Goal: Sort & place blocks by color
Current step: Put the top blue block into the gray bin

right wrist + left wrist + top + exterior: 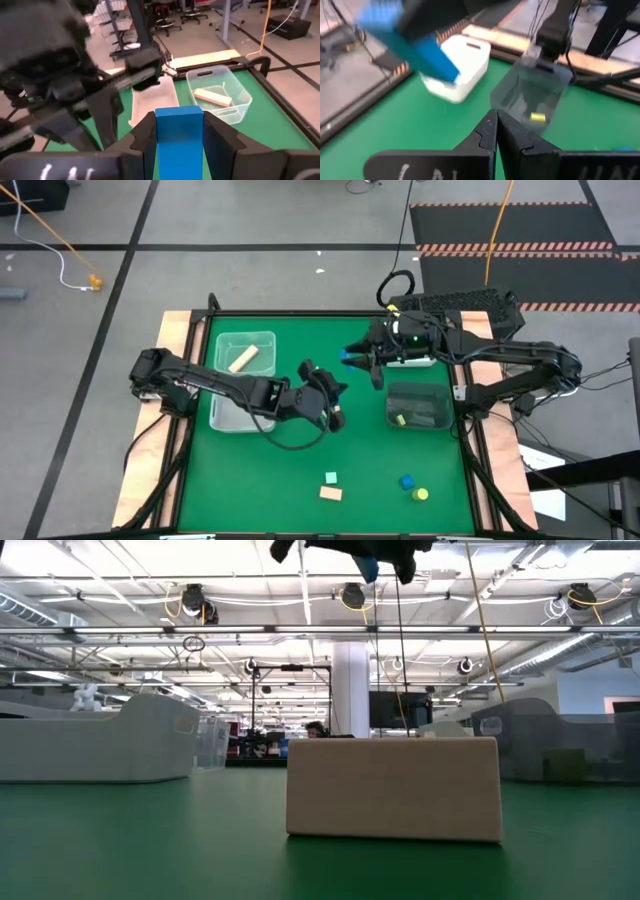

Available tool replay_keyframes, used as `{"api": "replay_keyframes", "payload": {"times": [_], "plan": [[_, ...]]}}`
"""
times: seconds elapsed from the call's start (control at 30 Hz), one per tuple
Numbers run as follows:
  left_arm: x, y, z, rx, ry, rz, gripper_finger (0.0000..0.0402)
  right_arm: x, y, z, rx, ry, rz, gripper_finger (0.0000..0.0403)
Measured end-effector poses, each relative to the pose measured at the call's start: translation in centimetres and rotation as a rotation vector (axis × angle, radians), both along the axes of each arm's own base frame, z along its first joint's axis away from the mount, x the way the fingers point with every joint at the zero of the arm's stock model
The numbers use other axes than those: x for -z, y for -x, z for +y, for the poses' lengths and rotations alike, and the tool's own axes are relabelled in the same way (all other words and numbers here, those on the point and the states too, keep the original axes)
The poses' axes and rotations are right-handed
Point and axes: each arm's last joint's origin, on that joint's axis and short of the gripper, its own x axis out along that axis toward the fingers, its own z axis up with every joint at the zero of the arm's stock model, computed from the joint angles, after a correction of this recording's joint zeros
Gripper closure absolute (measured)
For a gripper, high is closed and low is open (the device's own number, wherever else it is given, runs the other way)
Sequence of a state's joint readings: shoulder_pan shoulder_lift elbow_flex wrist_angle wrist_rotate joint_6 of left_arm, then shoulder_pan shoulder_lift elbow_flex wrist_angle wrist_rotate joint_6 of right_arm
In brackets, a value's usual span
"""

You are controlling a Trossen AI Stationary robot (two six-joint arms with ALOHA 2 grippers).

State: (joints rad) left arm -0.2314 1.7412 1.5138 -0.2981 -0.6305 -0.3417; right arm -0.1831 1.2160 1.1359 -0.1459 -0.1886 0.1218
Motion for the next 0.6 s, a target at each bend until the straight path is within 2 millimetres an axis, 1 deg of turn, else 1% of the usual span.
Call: {"api": "replay_keyframes", "payload": {"times": [0.1, 0.27, 0.5, 0.6], "plan": [[-0.1, -0.1, -0.1, 0.014, 0.003, -0.029, 0.0389, 0.4, 0.3, 0.1, -0.001, -0.005, 0.02, 0.0294], [-0.3, -0.4, -0.3, -0.019, 0.224, -0.145, 0.0389, 0.8, 1.4, 0.3, 0.007, -0.024, 0.032, 0.0294], [0.3, 0.0, -0.4, -0.058, 0.376, -0.119, 0.0389, 0.5, 2.5, 0.5, 0.023, -0.069, -0.021, 0.0289], [0.4, 0.2, -0.3, -0.063, 0.382, -0.094, 0.0389, 0.7, 2.6, 0.5, 0.028, -0.085, -0.047, 0.0288]]}}
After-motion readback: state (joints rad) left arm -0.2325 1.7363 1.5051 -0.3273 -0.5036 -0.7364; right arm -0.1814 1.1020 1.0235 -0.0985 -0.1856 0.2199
